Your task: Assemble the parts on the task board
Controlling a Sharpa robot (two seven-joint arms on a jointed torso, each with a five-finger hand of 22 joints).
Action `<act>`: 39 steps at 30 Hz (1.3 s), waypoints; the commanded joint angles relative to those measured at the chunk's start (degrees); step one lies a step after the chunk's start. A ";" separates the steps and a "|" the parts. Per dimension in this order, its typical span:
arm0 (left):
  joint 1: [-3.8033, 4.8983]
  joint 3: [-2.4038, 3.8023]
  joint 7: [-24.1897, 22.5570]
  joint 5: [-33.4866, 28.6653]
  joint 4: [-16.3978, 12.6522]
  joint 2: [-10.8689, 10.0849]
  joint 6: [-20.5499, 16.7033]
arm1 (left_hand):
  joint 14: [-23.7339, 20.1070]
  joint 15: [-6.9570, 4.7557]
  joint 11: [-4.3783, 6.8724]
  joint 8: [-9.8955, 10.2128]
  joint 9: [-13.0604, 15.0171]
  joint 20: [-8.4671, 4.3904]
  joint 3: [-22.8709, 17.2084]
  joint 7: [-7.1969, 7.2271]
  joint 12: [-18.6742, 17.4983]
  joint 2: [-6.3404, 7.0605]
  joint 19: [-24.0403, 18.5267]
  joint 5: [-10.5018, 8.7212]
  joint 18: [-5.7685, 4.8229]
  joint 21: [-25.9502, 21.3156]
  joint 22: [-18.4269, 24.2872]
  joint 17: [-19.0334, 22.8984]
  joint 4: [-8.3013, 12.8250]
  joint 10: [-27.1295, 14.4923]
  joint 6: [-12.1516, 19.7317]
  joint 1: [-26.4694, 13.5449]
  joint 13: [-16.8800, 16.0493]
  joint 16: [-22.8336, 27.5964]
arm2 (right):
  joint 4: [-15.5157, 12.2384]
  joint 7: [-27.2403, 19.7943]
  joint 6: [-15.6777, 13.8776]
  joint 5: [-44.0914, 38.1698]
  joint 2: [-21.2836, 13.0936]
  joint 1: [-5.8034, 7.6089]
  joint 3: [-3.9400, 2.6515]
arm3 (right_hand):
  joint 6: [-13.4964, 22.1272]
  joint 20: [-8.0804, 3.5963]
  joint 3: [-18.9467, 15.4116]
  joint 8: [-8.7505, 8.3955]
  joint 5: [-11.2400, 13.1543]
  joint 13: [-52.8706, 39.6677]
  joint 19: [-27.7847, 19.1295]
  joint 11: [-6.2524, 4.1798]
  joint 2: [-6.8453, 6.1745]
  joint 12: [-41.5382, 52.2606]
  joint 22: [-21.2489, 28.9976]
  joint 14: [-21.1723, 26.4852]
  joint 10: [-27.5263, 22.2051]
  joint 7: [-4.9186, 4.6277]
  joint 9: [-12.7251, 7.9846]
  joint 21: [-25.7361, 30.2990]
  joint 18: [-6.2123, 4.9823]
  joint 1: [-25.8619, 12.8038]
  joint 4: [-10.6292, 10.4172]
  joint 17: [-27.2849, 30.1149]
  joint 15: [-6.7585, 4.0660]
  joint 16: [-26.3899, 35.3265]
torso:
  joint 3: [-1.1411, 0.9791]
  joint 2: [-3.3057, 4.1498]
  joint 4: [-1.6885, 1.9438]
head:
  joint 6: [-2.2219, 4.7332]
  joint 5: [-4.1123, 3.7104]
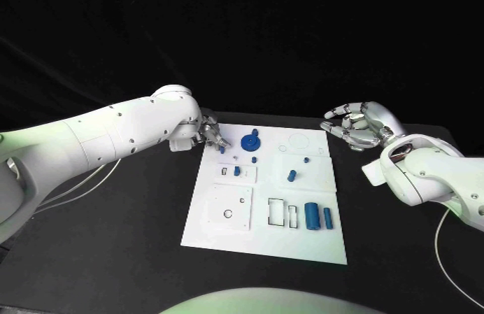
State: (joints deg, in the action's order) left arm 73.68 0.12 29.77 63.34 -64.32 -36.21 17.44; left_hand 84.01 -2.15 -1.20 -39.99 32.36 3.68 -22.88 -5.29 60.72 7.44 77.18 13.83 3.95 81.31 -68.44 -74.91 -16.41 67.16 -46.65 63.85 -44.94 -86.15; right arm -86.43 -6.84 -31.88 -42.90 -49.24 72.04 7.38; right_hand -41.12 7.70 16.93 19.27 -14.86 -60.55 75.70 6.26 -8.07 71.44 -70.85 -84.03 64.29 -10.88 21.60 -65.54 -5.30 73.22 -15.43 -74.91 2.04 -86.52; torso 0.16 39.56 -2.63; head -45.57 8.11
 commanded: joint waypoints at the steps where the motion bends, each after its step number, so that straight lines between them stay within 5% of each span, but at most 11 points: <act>1: 0.05 -0.06 -0.28 -0.80 -0.02 0.17 0.71 | 3.58 -0.67 0.59 -0.53 0.08 -0.23 -1.47 0.44 0.29 -0.64 -0.17 0.38 0.68 -0.35 0.01 -6.68 0.29 0.03 0.04 2.52 0.00 0.27 | 0.00 -0.23 0.21 -0.12 0.06 -0.05 0.00 | -0.03 -0.05 0.04 0.33 -0.27 -0.06 -0.26 -0.13 -0.07 0.15 0.01 -2.97 -0.02 -0.07 -0.05 0.25 -0.57 -0.53 -0.26 -3.82 -0.28 0.17 | -0.05 -0.02 -0.05 | -0.07 0.04; 11: 0.05 -0.15 -0.96 -1.72 -0.03 0.20 -0.26 | 3.68 -1.14 1.09 -3.21 0.53 -0.65 -12.57 0.79 0.16 -0.81 -0.10 0.21 0.65 -0.35 -0.25 -6.83 3.82 0.35 1.20 10.20 0.62 0.16 | 0.03 -0.20 0.16 -0.12 0.09 -0.07 0.01 | -0.05 -0.06 0.06 0.43 -0.38 -0.16 -0.27 -0.14 0.01 0.27 0.03 -2.98 0.10 -0.05 -0.08 0.31 -0.57 -0.50 -0.38 -3.84 -0.29 0.17 | -0.03 0.03 -0.06 | -0.15 0.04; 20: 0.05 -0.16 -1.31 -5.36 -0.76 -0.58 -2.40 | 3.81 -1.13 1.07 -5.92 1.84 -0.61 -20.07 0.80 0.88 0.33 0.19 0.11 0.56 -0.12 -0.79 -7.15 6.44 1.48 1.82 9.12 0.06 -0.04 | 0.08 -0.17 0.21 -0.11 0.13 -0.09 0.02 | -0.06 -0.06 0.08 0.49 -0.54 -0.18 -0.28 -0.15 0.17 0.31 0.04 -2.97 0.13 -0.05 -0.10 0.36 -0.58 -0.57 -0.54 -3.81 -0.30 0.18 | -0.11 -0.05 -0.04 | -0.20 0.15; 30: 0.07 -0.15 0.39 -13.16 -8.95 -5.60 -4.30 | 4.00 -1.31 1.26 -7.16 2.29 -0.74 -23.06 0.97 1.95 1.30 0.68 0.27 0.42 0.23 -1.55 -7.66 8.05 2.54 1.80 7.75 -1.13 -0.31 | -0.04 -0.06 0.29 -0.11 -0.01 -0.09 0.03 | -0.09 -0.07 0.07 0.56 -0.66 -0.19 -0.27 -0.16 0.12 0.35 0.03 -2.96 0.15 -0.03 -0.11 0.36 -0.58 -0.52 -0.55 -3.76 -0.30 0.20 | -0.12 -0.13 0.24 | -0.12 0.12; 39: -0.35 -0.18 0.22 -11.28 -15.62 -8.96 -6.65 | 4.08 -1.49 1.47 -7.82 2.40 -0.91 -25.16 1.16 2.77 1.95 1.22 0.37 0.26 0.62 -2.37 -7.85 9.11 3.40 1.53 6.77 -2.08 -0.41 | -0.10 -0.06 0.33 -0.03 -0.12 -0.09 0.04 | -0.09 -0.07 0.06 0.57 -0.68 -0.14 -0.29 -0.16 0.11 0.32 0.06 -2.97 0.11 -0.03 -0.11 0.41 -0.59 -0.52 -0.55 -3.78 -0.31 0.19 | -0.07 -0.14 0.25 | -0.02 0.08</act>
State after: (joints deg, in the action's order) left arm 73.43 -0.06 29.97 52.04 -79.28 -45.06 12.81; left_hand 84.04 -3.38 0.20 -47.42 32.33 2.78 -40.89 -4.68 63.26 9.65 78.13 13.98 3.95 81.68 -70.78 -74.91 -14.22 70.26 -44.99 70.83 -47.00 -86.43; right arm -86.44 -6.76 -31.87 -42.87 -49.33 71.98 7.41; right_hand -41.12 7.70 16.93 19.49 -15.20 -60.69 75.70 6.26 -7.92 71.44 -70.85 -84.03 64.29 -10.88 21.55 -65.33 -5.30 73.06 -15.75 -74.90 2.04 -86.52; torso 0.04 39.36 -2.34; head -45.64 8.16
